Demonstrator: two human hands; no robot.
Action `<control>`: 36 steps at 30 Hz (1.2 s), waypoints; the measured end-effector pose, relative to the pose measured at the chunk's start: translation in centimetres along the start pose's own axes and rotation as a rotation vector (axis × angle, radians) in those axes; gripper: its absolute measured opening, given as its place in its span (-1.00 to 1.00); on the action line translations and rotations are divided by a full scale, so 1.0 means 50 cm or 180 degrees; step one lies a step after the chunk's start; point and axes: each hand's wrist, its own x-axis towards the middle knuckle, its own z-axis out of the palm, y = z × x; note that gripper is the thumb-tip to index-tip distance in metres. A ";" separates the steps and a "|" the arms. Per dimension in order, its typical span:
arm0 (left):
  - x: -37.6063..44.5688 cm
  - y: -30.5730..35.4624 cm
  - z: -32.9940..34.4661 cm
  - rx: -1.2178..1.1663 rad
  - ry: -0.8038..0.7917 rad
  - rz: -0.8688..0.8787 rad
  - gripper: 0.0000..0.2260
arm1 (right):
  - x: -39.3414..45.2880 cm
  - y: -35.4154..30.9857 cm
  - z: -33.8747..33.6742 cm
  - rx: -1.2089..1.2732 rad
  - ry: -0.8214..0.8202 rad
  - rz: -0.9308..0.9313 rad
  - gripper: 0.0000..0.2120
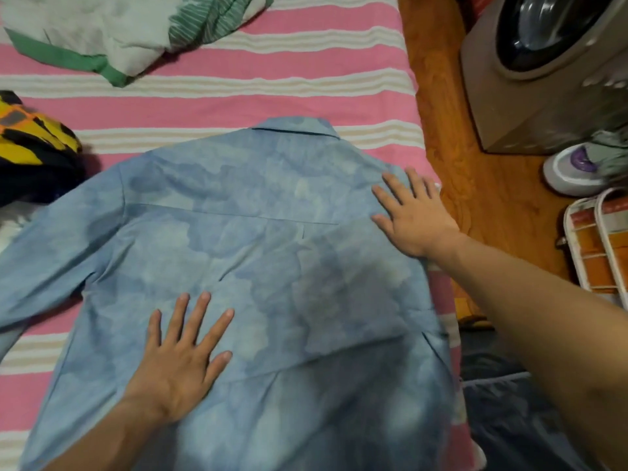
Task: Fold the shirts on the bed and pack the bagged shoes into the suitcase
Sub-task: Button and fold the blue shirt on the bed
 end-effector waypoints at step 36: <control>0.276 -0.387 -0.250 0.0410 0.1285 -0.1168 -0.62 | 0.141 -0.153 -0.089 0.0820 0.0126 0.1660 -0.26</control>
